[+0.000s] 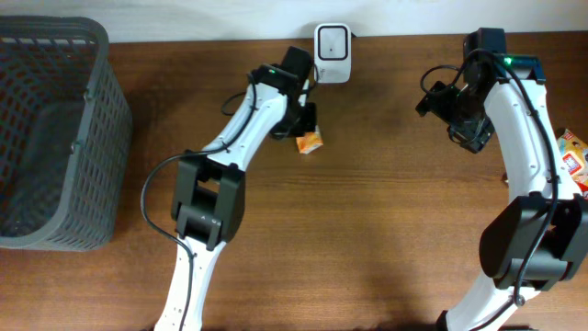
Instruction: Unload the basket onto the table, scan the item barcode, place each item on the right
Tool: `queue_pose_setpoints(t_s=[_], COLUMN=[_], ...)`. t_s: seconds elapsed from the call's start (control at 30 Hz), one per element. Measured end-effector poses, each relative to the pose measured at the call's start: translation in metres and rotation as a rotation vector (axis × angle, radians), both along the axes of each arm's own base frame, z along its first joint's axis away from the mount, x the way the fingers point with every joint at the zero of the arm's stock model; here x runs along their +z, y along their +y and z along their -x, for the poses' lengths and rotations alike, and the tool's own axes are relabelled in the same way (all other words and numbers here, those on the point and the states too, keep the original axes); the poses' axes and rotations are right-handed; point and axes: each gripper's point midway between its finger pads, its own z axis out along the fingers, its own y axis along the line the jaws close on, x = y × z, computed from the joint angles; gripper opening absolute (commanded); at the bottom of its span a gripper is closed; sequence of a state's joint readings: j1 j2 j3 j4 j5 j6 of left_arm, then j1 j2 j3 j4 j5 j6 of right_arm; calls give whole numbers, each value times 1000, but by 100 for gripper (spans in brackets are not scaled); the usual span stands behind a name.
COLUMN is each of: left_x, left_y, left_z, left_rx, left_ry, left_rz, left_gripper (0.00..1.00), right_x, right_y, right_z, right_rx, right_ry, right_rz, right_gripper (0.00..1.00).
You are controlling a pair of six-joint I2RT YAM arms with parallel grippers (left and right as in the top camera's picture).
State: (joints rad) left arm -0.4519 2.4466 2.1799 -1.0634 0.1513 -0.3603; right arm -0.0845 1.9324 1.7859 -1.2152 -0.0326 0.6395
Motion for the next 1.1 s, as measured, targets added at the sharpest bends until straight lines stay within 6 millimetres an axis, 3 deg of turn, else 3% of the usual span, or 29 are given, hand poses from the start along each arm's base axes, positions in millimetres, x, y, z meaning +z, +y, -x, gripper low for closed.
queue_pose_setpoints(t_s=[0.23, 0.3, 0.37, 0.43, 0.53, 0.57, 0.6, 0.63, 0.7, 0.8, 0.93, 1.1], left_x=[9, 22, 48, 72, 108, 124, 137, 148, 168, 180, 180, 178], left_y=[-46, -47, -39, -22, 23, 43, 61, 76, 107, 146, 181, 204], left_z=[19, 22, 14, 7, -3, -8, -13, -17, -23, -32, -37, -36], left_rx=[-90, -97, -99, -78, -13, 26, 57, 79, 139, 216, 283, 323], left_ry=[3, 17, -3, -22, -58, -86, -116, -144, -199, -241, -240, -222], left_rz=[77, 89, 101, 93, 30, 0, -24, -48, -98, -166, -205, -229], left_gripper=[0, 0, 0, 0, 15, 43, 65, 99, 99, 99, 99, 99], right_x=[0, 0, 0, 0, 0, 0, 0, 0, 0, 0, 5, 18], right_y=[0, 0, 0, 0, 0, 0, 0, 0, 0, 0, 2, 2], right_z=[0, 0, 0, 0, 0, 0, 0, 0, 0, 0, -18, -53], right_rx=[1, 0, 0, 1, 1, 0, 0, 0, 0, 1, 6, 13], right_ry=[0, 0, 0, 0, 0, 0, 0, 0, 0, -1, -77, -228], right_rz=[0, 0, 0, 0, 0, 0, 0, 0, 0, -3, -15, -19], right_gripper=[99, 98, 98, 98, 98, 98, 98, 98, 98, 98, 98, 98])
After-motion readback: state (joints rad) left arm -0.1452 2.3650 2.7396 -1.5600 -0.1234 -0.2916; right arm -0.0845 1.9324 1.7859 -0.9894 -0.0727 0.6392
